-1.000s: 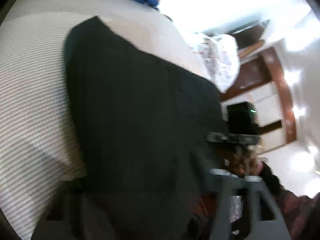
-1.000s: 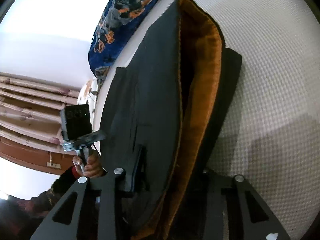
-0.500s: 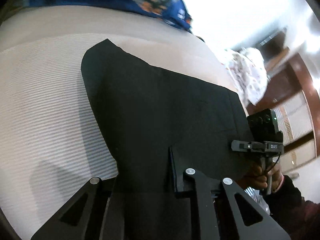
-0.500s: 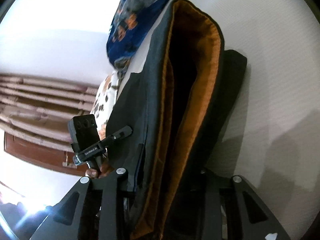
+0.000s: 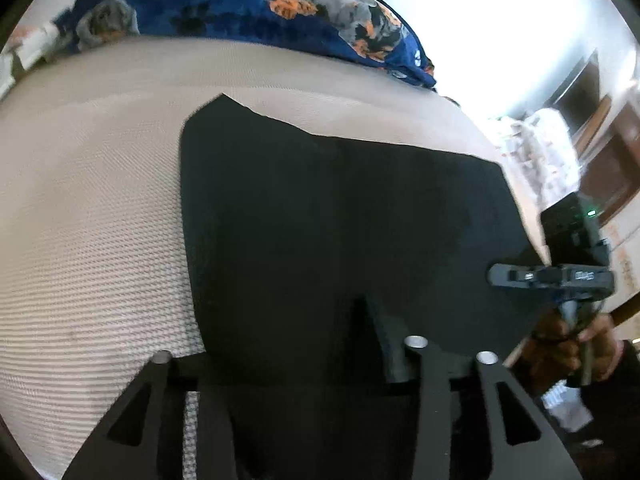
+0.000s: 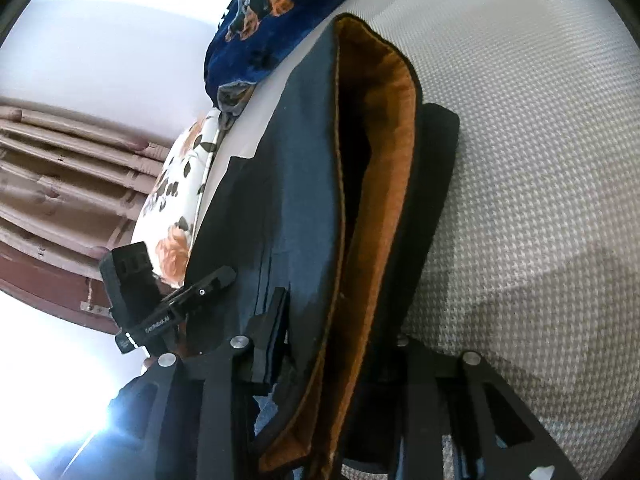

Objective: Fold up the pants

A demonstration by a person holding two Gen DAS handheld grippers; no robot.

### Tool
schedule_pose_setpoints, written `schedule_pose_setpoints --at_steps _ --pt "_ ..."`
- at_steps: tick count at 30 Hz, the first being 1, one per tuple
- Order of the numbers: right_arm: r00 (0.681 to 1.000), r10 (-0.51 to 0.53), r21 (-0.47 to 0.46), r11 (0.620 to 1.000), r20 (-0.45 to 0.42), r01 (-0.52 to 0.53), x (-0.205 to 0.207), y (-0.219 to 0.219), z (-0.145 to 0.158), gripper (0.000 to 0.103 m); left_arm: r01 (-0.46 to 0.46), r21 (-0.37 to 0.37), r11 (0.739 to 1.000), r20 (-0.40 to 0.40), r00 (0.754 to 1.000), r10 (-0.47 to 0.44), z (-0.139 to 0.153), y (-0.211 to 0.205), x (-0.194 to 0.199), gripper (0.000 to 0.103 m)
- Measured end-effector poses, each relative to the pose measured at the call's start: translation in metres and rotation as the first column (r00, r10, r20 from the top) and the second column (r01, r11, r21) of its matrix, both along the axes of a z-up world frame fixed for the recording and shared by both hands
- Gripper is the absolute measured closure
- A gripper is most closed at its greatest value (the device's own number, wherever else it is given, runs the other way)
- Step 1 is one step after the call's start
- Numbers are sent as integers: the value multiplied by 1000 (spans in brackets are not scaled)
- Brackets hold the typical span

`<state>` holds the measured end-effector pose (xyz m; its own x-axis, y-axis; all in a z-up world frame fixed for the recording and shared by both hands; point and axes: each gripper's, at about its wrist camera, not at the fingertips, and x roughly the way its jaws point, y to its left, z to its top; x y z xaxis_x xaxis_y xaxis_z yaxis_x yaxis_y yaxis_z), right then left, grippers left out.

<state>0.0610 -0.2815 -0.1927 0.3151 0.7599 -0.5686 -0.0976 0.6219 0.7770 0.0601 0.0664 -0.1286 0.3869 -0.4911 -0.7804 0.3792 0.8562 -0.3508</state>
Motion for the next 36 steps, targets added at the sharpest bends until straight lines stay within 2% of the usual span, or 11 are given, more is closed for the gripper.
schedule_pose_setpoints --at_steps 4,12,26,36 --pt "999 -5 -44 999 54 8 -1 6 4 76 -8 53 999 48 999 5 -1 -4 -3 50" --pt "993 -2 -76 997 118 11 -6 14 6 76 -26 93 995 91 996 17 -2 -5 -5 45" --pt "993 -2 -67 998 116 10 -10 13 5 76 -58 145 988 156 987 35 -4 -7 -13 37" --pt "988 5 -86 996 156 9 -15 11 4 76 -69 157 985 183 982 39 -7 -7 -16 33"
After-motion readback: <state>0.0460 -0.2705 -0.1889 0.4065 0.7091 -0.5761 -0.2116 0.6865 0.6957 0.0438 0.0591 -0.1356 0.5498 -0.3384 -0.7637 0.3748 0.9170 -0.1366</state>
